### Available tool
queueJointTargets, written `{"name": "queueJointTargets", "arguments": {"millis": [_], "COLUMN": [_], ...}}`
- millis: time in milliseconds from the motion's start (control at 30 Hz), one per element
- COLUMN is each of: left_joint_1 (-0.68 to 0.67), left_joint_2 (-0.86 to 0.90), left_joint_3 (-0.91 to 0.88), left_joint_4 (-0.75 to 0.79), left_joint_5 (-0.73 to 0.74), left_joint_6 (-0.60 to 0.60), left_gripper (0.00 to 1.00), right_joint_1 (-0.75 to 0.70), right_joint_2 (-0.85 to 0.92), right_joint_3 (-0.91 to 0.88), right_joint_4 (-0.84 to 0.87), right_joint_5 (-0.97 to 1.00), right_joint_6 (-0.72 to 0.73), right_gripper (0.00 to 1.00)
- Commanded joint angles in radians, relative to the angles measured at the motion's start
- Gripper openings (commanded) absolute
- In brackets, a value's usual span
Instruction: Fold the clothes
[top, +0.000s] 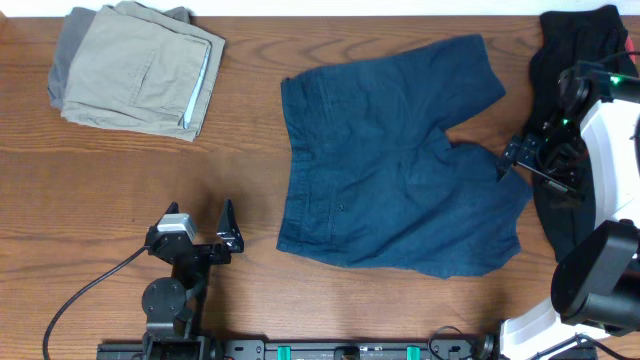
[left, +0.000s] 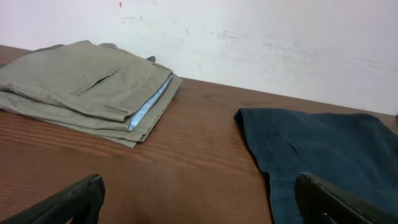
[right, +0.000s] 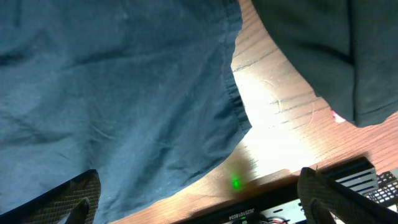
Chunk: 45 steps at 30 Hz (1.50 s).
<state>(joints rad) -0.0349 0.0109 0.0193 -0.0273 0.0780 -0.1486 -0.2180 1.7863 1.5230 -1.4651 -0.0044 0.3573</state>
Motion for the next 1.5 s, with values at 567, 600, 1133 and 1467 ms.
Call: {"name": "queueJointTargets", "arguments": {"millis": [567, 600, 1133, 1467], "left_joint_1": [-0.004, -0.004, -0.004, -0.004], "left_joint_2": [-0.007, -0.007, -0.006, 0.243], "left_joint_3": [-0.015, -0.015, 0.012, 0.388], "left_joint_4": [-0.035, -0.035, 0.016, -0.326], "left_joint_5": [0.011, 0.015, 0.324, 0.345], "left_joint_6": [0.017, 0.016, -0.145, -0.037], "left_gripper": [0.98, 0.98, 0.98, 0.98], "right_joint_1": [0.272, 0.289, 0.603, 0.604], "right_joint_2": [-0.357, -0.388, -0.652, -0.660], "right_joint_3": [-0.060, -0.061, -0.349, -0.370], "right_joint_4": [0.012, 0.013, 0.091, 0.182], "right_joint_5": [0.073, 0.066, 0.056, 0.082], "right_joint_6": [0.145, 0.144, 0.234, 0.233], "right_gripper": [0.99, 0.99, 0.99, 0.99]}}
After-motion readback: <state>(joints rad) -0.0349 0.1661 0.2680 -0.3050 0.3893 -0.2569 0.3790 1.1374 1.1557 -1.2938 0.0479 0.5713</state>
